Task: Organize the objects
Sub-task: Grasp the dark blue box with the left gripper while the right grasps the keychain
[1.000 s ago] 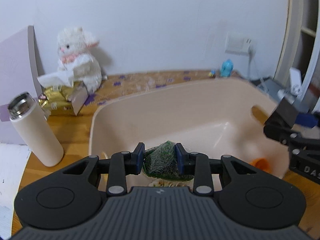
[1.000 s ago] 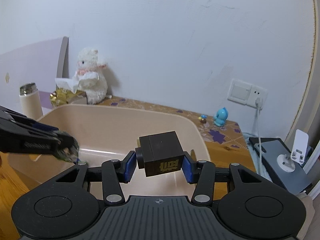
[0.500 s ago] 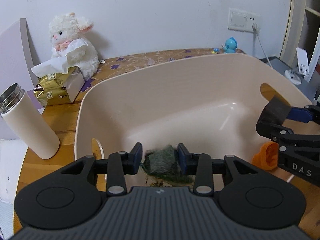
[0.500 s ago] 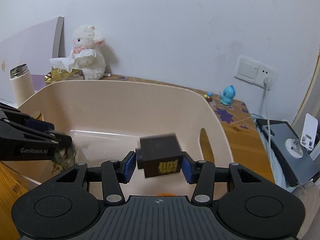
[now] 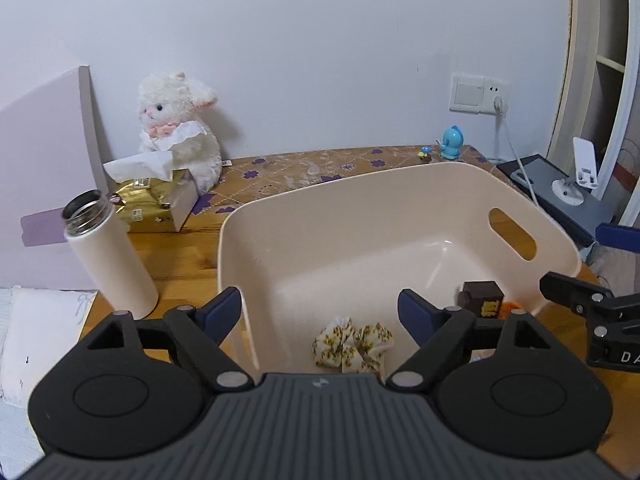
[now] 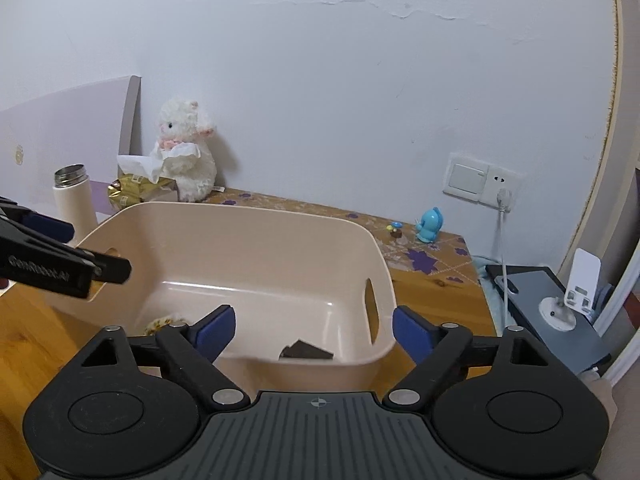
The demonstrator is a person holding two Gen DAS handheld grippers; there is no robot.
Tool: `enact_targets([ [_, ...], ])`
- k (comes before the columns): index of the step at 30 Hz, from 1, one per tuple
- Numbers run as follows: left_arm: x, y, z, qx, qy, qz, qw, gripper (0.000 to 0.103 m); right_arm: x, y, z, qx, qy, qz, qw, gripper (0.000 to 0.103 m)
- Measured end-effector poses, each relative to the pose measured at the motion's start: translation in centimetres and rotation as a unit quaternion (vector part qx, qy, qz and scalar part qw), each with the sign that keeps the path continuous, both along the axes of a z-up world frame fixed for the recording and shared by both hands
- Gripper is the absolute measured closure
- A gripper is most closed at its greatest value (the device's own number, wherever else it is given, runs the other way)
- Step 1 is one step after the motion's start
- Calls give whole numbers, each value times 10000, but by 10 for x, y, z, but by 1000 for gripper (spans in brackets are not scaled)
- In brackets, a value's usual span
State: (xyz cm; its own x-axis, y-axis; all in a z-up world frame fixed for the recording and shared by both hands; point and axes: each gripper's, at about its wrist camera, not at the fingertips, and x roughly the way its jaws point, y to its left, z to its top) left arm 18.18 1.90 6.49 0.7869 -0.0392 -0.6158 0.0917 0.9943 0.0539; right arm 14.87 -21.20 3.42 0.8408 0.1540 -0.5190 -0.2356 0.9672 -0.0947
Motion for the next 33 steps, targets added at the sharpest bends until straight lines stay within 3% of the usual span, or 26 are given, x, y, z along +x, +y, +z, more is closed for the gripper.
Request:
enact_targets([
  [14, -64, 15, -26, -74, 358, -5, 9993, 11, -42, -5, -19, -228, 277, 75, 9993, 7],
  [33, -44, 7, -97, -160, 946, 72, 9954, 11, -19, -8, -92, -27, 1157, -132, 9932, 7],
])
